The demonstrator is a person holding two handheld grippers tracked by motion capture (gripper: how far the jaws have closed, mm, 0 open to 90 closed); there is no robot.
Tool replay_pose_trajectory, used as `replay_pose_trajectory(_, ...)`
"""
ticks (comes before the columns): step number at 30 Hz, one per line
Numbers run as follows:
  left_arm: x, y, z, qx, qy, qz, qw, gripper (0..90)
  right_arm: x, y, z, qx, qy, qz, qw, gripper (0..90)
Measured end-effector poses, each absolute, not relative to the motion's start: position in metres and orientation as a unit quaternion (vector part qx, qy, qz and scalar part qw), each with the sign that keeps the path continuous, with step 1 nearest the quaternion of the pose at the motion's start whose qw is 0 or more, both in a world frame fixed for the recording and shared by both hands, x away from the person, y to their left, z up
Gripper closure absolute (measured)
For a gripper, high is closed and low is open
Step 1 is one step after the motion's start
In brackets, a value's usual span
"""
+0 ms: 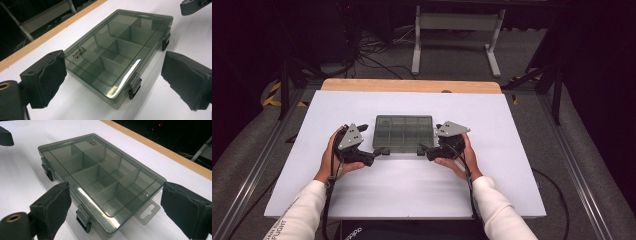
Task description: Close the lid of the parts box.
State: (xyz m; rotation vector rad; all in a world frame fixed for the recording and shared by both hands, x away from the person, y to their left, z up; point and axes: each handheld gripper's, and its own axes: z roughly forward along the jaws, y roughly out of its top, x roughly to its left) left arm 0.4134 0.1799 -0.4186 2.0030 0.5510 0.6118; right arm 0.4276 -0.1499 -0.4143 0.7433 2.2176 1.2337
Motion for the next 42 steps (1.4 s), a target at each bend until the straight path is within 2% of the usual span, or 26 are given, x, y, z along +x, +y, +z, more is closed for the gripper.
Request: replay_pose_trajectory(42,0.384,0.194,-0.401,0.805,0.207,0.273,0.485,6.3,0.401,-0.176,-0.401,0.266,0.804,0.446,0.292,10.3)
